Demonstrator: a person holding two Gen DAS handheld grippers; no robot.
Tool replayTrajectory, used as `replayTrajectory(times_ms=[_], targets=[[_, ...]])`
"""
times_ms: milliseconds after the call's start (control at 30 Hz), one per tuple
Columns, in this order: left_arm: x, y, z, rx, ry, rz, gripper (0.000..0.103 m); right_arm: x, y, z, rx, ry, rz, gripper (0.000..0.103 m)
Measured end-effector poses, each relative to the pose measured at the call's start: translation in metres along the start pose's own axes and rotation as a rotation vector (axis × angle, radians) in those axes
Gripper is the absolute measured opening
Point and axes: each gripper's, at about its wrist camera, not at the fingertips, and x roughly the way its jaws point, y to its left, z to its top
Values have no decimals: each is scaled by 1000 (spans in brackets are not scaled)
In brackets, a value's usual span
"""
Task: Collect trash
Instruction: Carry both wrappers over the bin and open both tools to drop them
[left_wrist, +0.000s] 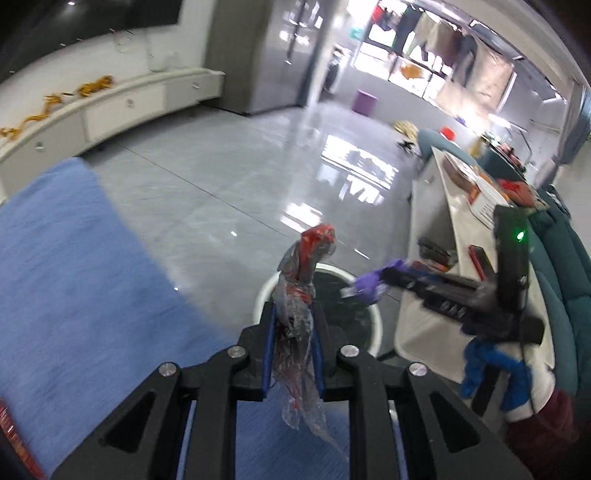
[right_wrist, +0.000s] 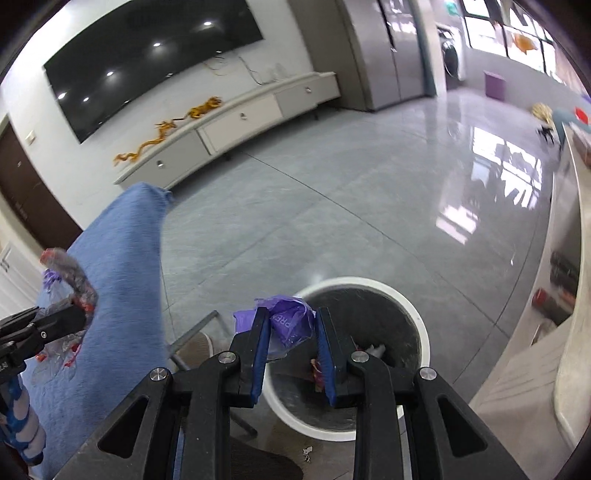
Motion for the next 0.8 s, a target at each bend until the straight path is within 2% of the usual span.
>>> replayTrajectory(times_ms=[100, 167, 200, 233, 300, 400, 567, 800], targets=[[31, -17, 13, 19, 38, -34, 18, 10, -20, 1, 31, 13, -11, 25], [48, -24, 19, 19, 59, -47, 24, 15, -29, 0, 46, 21, -20, 28], [55, -26, 20, 11, 69, -60, 34, 17, -36, 0, 55, 22, -26, 33], [60, -26, 21, 3, 73, -69, 48, 18, -39, -1, 65, 22, -33, 36], [67, -27, 25, -8, 75, -73, 56, 20, -48, -1, 83, 21, -42, 40], [73, -31, 30, -7, 79, -73, 56, 19, -56, -3, 99, 22, -50, 40], [60, -29, 27, -12, 55, -42, 56, 11, -59, -5, 101, 15, -60, 40], [11, -9, 12, -30, -28, 44, 56, -7, -45, -5, 94, -18, -42, 40]])
